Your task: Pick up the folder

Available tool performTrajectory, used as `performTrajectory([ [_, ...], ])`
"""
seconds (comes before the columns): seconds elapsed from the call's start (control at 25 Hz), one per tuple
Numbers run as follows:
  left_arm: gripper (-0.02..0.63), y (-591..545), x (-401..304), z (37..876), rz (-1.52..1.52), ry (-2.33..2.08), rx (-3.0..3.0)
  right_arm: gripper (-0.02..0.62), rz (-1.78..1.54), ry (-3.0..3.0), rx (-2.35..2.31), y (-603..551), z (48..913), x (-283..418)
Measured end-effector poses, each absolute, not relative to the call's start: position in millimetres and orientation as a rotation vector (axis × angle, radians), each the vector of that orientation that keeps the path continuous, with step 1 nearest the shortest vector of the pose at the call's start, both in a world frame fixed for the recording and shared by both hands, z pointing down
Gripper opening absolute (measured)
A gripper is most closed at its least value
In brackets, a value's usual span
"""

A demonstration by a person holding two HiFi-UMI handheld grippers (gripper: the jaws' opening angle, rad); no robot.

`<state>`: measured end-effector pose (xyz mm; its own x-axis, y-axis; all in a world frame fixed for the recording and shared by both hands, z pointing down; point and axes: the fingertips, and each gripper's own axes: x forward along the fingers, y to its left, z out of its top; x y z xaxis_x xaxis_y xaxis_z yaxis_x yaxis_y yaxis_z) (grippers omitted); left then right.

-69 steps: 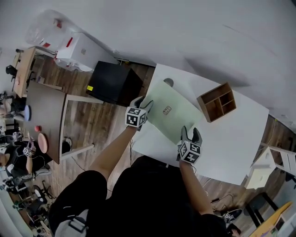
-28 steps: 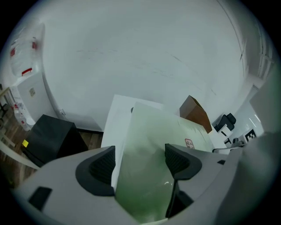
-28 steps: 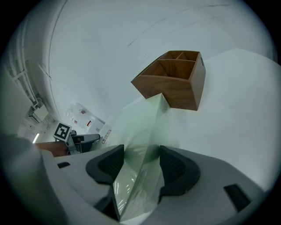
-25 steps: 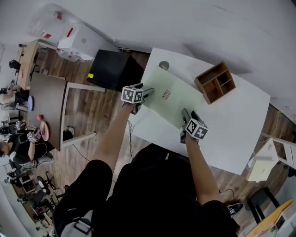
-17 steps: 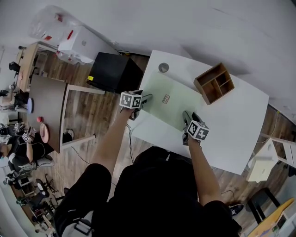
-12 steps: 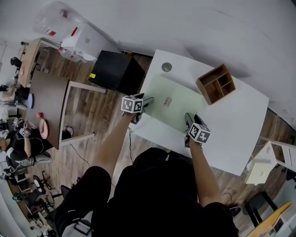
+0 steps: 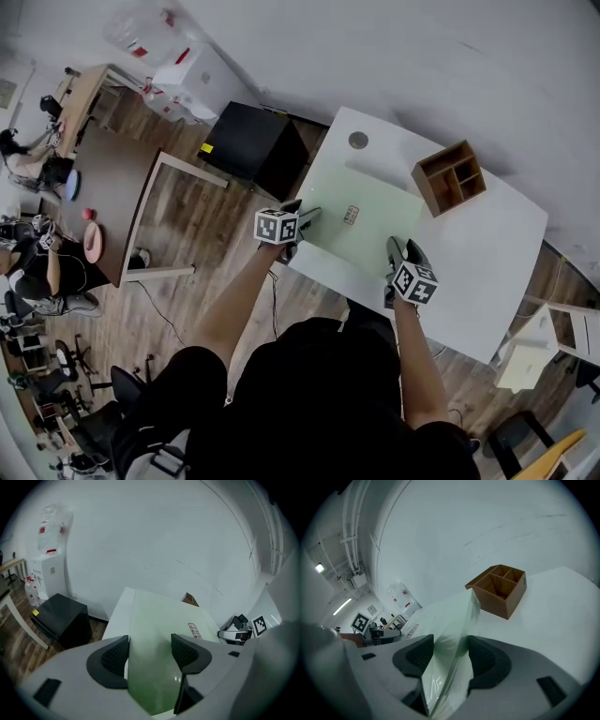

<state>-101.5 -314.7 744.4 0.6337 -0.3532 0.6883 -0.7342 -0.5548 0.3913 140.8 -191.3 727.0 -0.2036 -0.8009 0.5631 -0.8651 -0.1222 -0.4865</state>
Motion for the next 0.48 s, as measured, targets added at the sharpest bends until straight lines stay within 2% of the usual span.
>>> performTrajectory([
  [0.48,0.295,-237.7,-128.0,692.7,0.683,-0.925,2.258,0.247,1.129,-2.078,1.926,-118.5,683.1,114.6],
])
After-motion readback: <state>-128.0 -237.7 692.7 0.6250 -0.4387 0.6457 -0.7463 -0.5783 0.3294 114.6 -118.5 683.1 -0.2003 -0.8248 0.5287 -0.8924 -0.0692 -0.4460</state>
